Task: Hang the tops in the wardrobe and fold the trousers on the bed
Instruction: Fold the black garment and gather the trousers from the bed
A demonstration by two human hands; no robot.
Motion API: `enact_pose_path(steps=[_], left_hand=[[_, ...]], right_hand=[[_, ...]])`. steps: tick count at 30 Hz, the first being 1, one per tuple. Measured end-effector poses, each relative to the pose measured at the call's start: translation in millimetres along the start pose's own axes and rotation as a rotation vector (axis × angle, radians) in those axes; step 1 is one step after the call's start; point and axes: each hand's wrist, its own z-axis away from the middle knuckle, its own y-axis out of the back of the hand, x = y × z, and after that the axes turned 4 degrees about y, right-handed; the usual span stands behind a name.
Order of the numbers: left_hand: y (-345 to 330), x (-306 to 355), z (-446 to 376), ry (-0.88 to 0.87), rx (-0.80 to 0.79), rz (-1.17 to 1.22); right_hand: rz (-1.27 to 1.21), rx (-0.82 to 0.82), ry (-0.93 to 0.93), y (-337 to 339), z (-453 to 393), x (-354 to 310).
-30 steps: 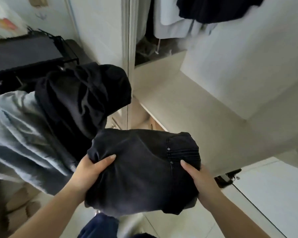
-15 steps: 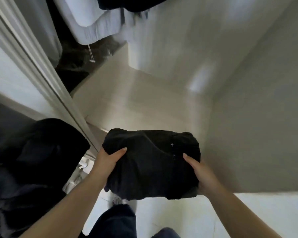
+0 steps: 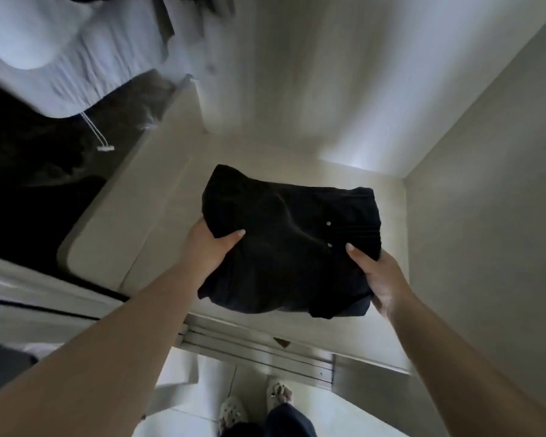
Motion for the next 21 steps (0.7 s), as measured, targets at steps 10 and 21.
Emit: enact_pose_path(steps=[10, 21], left_hand=[[-33, -92, -68, 0.185, 0.166, -0.298], [-96, -102, -40, -0.393, -0.135, -1.089]], right_hand=[[0.162, 0.189, -0.096, -23, -60, 93], [1.444, -0.122, 0.621, -68, -81, 113]])
